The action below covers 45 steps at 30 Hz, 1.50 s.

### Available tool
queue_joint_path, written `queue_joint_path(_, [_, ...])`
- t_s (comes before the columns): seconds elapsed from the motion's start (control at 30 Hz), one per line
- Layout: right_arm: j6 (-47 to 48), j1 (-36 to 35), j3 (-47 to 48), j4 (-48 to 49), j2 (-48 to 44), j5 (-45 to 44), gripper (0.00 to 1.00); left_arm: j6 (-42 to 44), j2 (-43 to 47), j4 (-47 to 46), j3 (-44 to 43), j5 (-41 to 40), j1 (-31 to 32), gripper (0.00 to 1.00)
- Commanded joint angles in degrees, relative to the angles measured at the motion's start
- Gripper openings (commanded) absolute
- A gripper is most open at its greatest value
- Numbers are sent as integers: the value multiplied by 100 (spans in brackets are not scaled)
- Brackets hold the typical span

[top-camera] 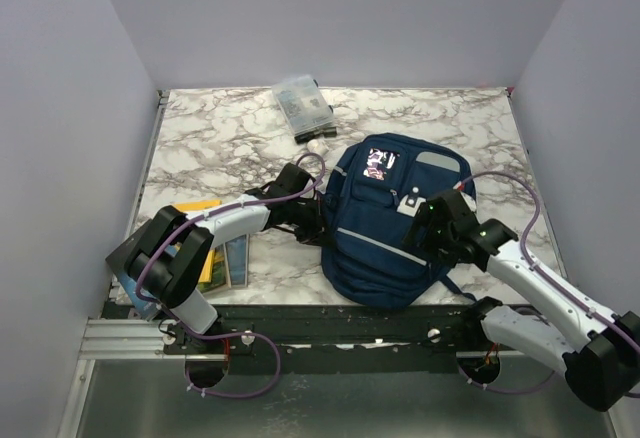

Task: Pack the student bag
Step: Adjust the student bag at the center of the board, then unzip the student bag at the center of the board.

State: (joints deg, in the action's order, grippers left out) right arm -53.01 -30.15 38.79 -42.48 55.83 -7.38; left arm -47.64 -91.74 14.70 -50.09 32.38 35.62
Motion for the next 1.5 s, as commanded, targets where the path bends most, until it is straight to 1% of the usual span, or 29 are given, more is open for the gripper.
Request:
queue_joint_path(0.0, [-815,-104,-313,-131,-370,-34,87,3,-13,-273,-188,295,85,7])
queue_joint_path(0.17, [-1000,-101,-441,-247,-476,-74,86,-4,-27,-255,-186,271,84,6])
queue_joint_path(0.27, [-889,-101,-452,-177,-433,-61,85,-3,-14,-248,-179,279,85,6])
queue_joint_path(0.43, [-1033,-105,-215,-277,239,34,83,53,15,-207,-144,229,86,5])
queue_joint_path(0.5, [-1103,-109,7,-413,496,83,75,67,75,-201,-117,160,85,7])
queue_joint_path(0.57, [-1259,-102,187,-523,557,92,49,86,157,-197,-96,118,86,12])
queue_joint_path(0.6, [-1399,-100,285,-559,530,56,38,103,225,-191,-81,79,84,16])
queue_joint_path(0.63, [-1470,-102,368,-544,461,69,28,134,298,-179,-71,36,86,21])
queue_joint_path(0.67, [-1534,-103,458,-477,380,151,22,170,382,-151,-55,-11,85,28])
queue_joint_path(0.7, [-1601,-104,585,-451,282,200,15,232,465,-115,-61,-51,85,36])
queue_joint_path(0.77, [-1797,-98,925,-567,92,147,3,382,697,21,-76,-166,85,51])
queue_joint_path(0.8, [-1885,-96,1061,-632,-23,87,0,471,871,77,-79,-257,81,57])
queue_joint_path(0.83, [-1967,-94,1242,-706,-120,4,0,546,1019,135,-80,-336,84,63])
queue_joint_path(0.9, [-2151,-85,1485,-833,-342,-277,0,707,1410,229,-100,-483,81,70])
queue_joint_path(1.0, [-2254,-87,1599,-712,-675,-497,0,880,1931,291,-146,-538,93,76])
queue_joint_path(1.1, [-2301,-83,1597,-503,-751,-385,0,972,2347,369,-282,-437,85,78])
queue_joint_path(1.23, [-2343,-85,1581,-446,-696,-297,0,1056,2604,478,-586,-75,95,79])
queue_joint_path(1.33, [-2330,-80,1587,-470,-736,-388,0,1213,2487,662,-888,341,190,79])
queue_joint_path(1.47, [-2226,-80,1568,-421,-741,-322,0,1555,2190,1037,-1387,34,714,79])
